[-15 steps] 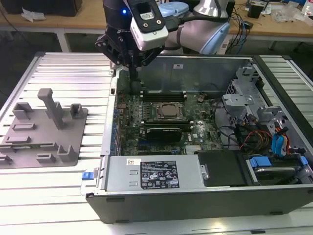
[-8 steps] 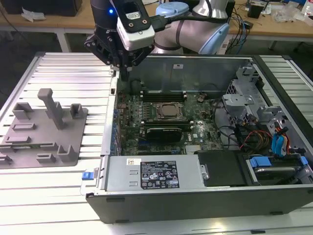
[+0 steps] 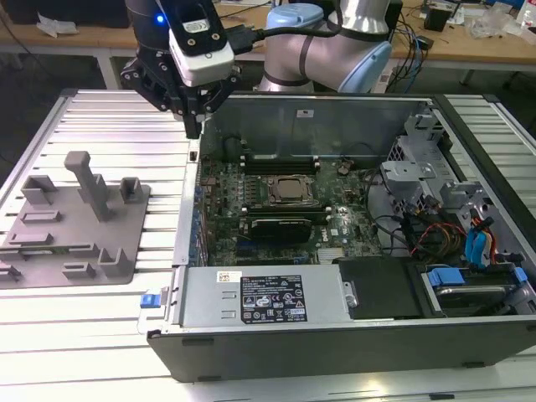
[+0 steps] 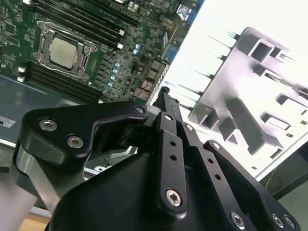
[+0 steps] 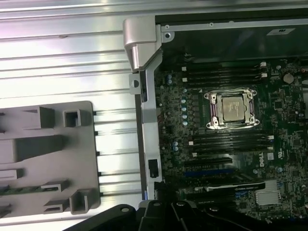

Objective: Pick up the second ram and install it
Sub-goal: 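Reach for the second ram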

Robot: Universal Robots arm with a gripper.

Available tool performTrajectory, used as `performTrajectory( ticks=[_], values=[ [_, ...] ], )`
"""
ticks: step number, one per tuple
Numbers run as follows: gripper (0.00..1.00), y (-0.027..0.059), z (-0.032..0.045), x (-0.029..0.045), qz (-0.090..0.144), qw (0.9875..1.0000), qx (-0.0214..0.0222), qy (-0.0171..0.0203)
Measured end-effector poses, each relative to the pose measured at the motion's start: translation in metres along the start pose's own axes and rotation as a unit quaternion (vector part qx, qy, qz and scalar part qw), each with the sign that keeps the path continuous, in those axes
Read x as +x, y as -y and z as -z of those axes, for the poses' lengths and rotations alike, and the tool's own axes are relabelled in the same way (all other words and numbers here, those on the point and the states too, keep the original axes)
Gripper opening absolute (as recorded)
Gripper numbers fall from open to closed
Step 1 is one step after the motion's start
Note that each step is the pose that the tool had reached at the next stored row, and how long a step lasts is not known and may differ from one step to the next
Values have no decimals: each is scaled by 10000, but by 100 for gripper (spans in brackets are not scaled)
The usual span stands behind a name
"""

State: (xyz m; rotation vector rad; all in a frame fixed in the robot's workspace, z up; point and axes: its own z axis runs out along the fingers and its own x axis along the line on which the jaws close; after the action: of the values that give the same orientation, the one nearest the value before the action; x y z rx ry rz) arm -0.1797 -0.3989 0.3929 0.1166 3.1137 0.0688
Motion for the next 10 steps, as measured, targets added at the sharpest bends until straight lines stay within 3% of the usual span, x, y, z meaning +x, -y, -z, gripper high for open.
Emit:
performTrajectory(
  ticks=[10],
  values=[
    [8,19,7,257,0,10000,0,0]
  ],
)
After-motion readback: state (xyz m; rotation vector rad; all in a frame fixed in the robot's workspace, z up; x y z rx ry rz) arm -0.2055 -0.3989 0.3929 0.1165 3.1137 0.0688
